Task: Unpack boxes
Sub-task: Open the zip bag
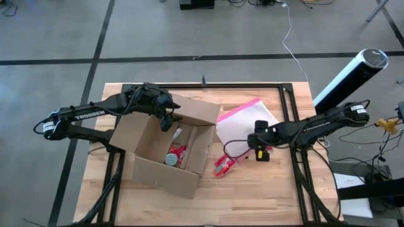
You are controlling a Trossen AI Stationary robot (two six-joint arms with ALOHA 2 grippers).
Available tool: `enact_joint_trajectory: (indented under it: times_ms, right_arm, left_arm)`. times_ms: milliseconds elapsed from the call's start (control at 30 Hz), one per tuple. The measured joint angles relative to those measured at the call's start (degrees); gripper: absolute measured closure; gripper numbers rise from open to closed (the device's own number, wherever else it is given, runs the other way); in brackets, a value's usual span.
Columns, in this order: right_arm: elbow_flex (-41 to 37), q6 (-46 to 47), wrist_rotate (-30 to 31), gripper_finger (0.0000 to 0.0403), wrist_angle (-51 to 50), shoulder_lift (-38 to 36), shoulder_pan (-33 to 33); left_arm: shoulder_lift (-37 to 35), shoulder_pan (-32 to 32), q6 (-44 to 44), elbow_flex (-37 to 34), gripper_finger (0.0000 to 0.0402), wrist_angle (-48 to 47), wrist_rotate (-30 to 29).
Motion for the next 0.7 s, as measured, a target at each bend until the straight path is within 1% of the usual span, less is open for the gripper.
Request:
enact_joint_trajectory:
  times_ms: [167,267,433,567,700]
  right_arm:
    - [0.1,-2.3,-0.5,0.0138,1.6,0.0,0.3]
    - [-0.2,-2.3,-2.2,0.0141,1.6,0.0,0.3]
    - [-0.9,-1.9,-3.4,0.0136,2.2,0.0,0.2]
    - [-1.9,1.1,-3.7,0.0130,3.5,0.0,0.2]
    - [-3.1,3.5,-4.1,0.0123,4.5,2.3,0.3]
  left_arm:
    - [0.0,0.0,-0.3,0.0,0.0128,0.0,0.0]
    - [0.0,0.0,-0.6,0.0,0.0128,-0.1,0.0]
    - [0.0,0.0,-1.2,0.0,0.0128,-0.1,0.0]
    - [0.0,0.0,-1.2,0.0,0.0128,-0.1,0.0]
    - [0.0,0.0,-1.2,0.0,0.0128,-0.1,0.1]
